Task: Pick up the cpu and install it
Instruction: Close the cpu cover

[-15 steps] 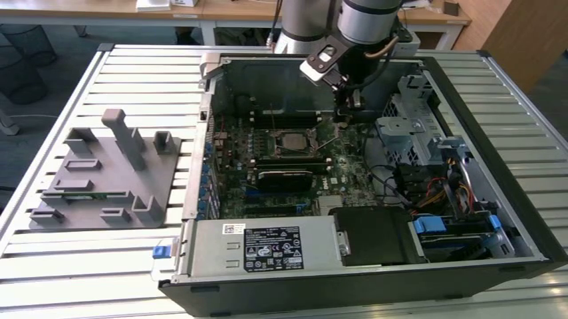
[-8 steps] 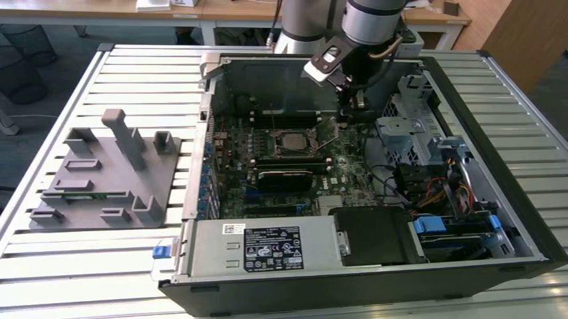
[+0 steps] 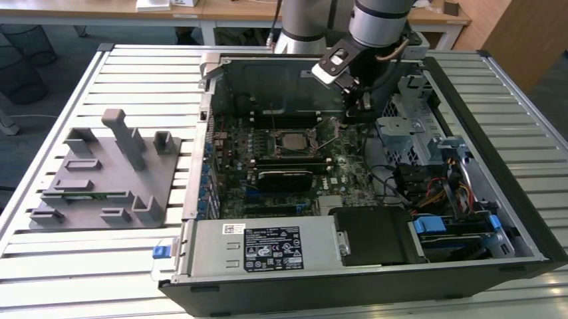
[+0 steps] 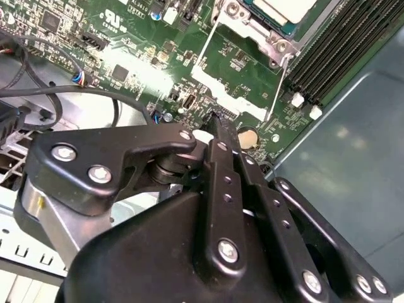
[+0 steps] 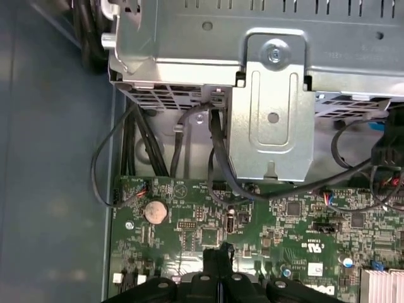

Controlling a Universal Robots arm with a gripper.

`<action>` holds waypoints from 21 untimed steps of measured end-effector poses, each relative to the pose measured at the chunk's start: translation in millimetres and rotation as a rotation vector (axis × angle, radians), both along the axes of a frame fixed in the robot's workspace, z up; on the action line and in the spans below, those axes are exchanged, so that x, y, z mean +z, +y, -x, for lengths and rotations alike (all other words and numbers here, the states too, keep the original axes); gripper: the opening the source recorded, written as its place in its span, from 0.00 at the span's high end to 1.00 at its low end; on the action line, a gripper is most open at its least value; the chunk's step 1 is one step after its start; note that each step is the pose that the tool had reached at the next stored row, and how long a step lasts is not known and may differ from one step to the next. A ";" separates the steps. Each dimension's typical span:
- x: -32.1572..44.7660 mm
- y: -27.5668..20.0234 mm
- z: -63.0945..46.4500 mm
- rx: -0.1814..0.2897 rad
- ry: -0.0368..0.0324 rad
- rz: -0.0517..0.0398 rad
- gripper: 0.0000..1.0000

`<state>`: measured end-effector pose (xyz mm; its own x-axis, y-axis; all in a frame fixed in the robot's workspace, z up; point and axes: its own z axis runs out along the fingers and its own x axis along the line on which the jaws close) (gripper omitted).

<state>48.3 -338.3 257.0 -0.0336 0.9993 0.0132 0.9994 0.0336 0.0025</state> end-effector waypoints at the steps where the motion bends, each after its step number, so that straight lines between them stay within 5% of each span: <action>1: -0.8 0.5 -0.4 0.000 0.0000 0.0001 0.89; 21: -22.0 4.1 0.5 0.001 0.0001 0.0005 0.89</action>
<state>47.8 -334.2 235.0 -0.0346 0.9993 0.0126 0.9994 0.0345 0.0023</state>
